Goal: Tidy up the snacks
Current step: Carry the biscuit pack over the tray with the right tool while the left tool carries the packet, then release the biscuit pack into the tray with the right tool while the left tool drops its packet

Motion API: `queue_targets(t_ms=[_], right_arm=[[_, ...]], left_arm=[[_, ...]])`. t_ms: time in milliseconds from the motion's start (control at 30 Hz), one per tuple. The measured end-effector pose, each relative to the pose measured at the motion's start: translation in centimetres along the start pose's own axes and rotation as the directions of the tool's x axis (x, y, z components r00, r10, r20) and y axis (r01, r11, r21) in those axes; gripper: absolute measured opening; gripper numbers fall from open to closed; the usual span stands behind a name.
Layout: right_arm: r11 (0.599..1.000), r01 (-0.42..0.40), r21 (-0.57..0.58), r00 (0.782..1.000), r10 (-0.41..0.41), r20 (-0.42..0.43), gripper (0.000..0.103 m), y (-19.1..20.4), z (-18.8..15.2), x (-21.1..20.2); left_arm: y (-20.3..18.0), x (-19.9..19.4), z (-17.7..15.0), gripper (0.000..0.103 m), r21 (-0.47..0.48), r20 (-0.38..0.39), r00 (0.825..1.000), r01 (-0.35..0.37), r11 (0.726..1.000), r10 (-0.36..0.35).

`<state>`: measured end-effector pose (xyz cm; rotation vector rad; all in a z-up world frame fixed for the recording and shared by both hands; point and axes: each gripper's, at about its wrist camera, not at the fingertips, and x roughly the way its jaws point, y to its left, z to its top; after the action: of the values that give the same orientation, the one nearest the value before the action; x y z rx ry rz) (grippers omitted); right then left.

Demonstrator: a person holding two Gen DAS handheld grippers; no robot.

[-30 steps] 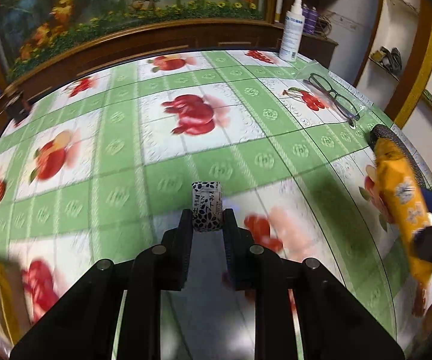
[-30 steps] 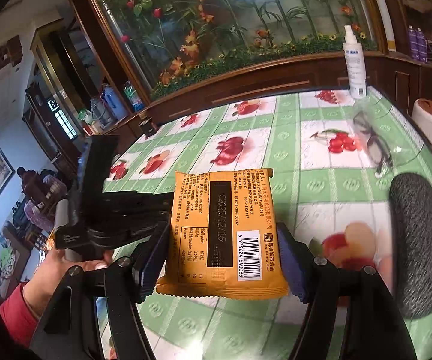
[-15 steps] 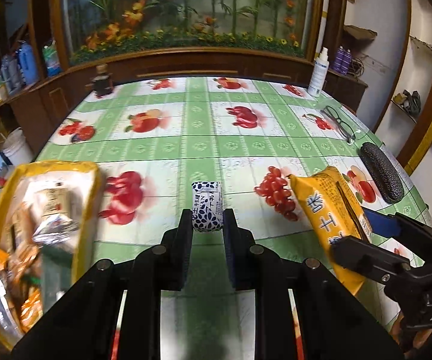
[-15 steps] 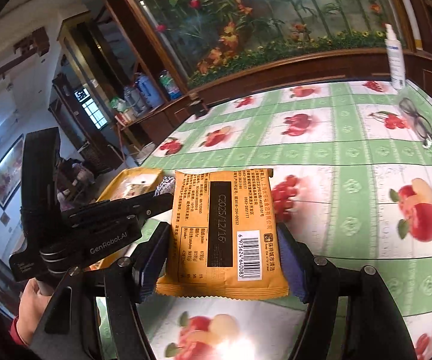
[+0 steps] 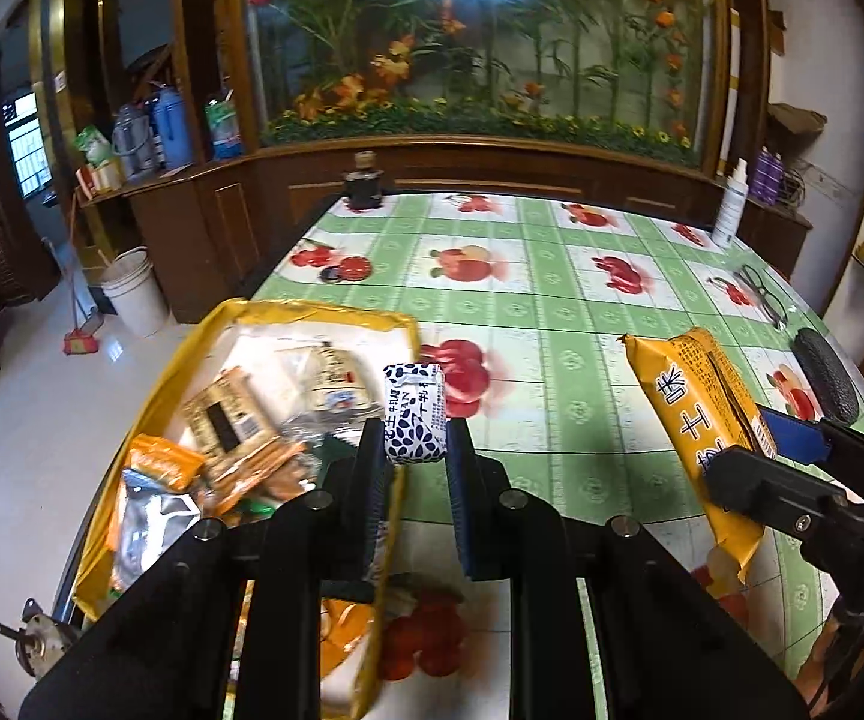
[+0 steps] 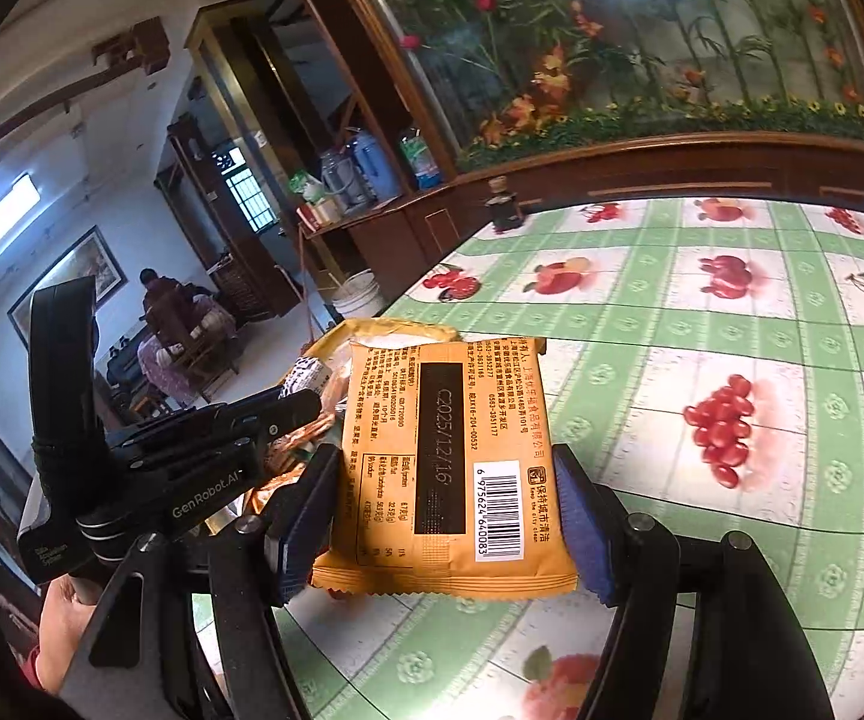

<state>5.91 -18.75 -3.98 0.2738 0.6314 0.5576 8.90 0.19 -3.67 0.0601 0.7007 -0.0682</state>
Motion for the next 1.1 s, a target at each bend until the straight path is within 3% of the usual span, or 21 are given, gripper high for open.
queue_targets(t_ms=[500,833,1100], right_arm=[[0.996,-0.065,-0.069,0.996,0.061,-0.060,0.070,5.4,1.1,6.0],[0.989,-0.085,-0.123,0.991,0.071,-0.115,0.070,8.4,2.1,12.0],[0.989,-0.083,-0.126,0.984,0.061,-0.170,0.070,8.8,2.4,17.2]], left_arm=[[6.2,-0.8,-0.7,0.017,-0.093,0.020,0.998,-0.065,0.994,0.067],[11.2,0.9,-2.1,0.017,-0.173,-0.039,0.993,-0.116,0.978,0.111],[11.0,2.7,-3.4,0.017,-0.170,-0.089,0.992,-0.102,0.980,0.087]])
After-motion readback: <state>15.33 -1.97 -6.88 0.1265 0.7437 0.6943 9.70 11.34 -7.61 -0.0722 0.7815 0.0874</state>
